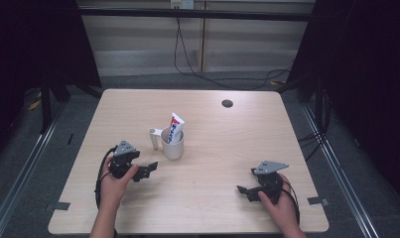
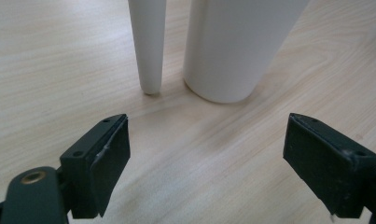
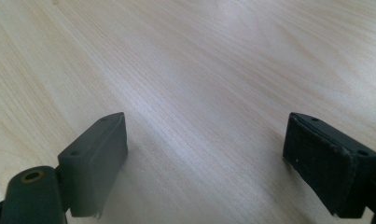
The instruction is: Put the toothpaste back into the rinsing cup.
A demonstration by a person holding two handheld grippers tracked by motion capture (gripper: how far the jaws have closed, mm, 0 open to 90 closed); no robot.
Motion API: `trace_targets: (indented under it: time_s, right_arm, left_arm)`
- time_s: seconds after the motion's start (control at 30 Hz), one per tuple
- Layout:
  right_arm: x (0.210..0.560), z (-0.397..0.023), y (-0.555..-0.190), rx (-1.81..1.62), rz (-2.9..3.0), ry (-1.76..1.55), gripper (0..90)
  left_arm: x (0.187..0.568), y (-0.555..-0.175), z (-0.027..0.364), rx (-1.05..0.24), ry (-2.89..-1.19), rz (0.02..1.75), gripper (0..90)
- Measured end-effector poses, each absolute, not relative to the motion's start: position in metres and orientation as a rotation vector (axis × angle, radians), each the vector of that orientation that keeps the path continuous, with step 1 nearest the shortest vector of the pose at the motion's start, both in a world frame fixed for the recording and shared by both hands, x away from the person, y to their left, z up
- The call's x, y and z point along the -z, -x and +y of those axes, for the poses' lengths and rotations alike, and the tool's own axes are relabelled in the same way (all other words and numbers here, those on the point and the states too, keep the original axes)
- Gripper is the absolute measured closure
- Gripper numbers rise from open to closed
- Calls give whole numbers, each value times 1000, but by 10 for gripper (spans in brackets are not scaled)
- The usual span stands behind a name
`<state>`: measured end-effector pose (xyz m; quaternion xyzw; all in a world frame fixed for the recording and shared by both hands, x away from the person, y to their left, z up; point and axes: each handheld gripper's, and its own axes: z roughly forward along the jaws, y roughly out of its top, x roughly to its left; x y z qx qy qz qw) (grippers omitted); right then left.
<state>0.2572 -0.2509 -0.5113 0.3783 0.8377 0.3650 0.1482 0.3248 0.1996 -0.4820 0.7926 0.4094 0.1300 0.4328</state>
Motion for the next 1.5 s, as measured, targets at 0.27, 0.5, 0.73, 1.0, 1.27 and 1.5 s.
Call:
trace_targets:
  time_s: [0.27, 0.5, 0.73, 1.0, 1.27, 1.5]
  right_arm:
    - [511, -251, -257, -1050, 2409, -1088, 135]
    - [511, -251, -257, -1049, 2409, -1089, 135]
    - [511, -251, -257, -1050, 2409, -1089, 135]
    - [511, -251, -257, -1050, 2409, -1090, 135]
    - [511, -251, -257, -1049, 2409, -1089, 135]
    - [511, -251, -257, -1049, 2409, -1089, 135]
  left_arm:
    - [490, -321, 201, -319, -1987, 1022, 149]
    - [498, -318, 200, -315, -2009, 1026, 149]
    - [504, -316, 199, -319, -2021, 1023, 150]
    - [508, -314, 198, -337, -2045, 1022, 150]
    - [509, -313, 196, -342, -2082, 1025, 150]
    - [509, -312, 193, -389, -2146, 991, 148]
